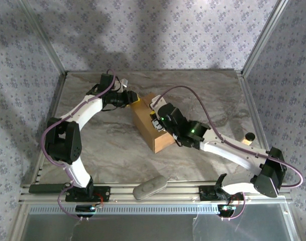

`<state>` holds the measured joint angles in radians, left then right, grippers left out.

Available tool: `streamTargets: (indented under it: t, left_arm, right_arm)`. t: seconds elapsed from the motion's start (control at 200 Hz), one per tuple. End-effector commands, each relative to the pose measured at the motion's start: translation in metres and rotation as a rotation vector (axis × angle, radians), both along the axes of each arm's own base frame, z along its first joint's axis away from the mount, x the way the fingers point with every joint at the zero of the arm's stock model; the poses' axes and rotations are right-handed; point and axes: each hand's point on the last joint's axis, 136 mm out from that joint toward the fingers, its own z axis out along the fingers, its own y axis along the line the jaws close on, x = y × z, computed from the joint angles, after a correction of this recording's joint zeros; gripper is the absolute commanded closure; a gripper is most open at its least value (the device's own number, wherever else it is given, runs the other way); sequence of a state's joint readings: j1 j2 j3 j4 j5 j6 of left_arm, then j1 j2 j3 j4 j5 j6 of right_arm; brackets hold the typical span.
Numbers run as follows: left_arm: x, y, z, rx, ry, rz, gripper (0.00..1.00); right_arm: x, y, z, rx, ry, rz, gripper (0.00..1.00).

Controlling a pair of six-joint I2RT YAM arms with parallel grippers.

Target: Unpack the express box

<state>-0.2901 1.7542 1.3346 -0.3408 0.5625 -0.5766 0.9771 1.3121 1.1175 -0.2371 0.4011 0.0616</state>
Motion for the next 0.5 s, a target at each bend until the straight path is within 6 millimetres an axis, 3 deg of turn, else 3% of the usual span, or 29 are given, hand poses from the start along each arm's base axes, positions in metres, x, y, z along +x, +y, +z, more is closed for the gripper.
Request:
streamTargets:
  t: [0.0, 0.26, 0.495]
  left_arm:
    - [-0.01, 0.048, -0.081, 0.242, 0.211, 0.169, 0.64]
    - [-0.009, 0.05, -0.084, 0.249, 0.216, 0.173, 0.65]
    - [-0.009, 0.051, -0.086, 0.255, 0.219, 0.176, 0.65]
  right_arm:
    - [-0.031, -0.006, -0.036, -0.107, 0.122, 0.066, 1.0]
    - [-0.035, -0.007, -0.023, -0.121, 0.092, 0.086, 1.0]
    - [-0.04, -0.009, -0.028, -0.124, 0.11, 0.088, 1.0]
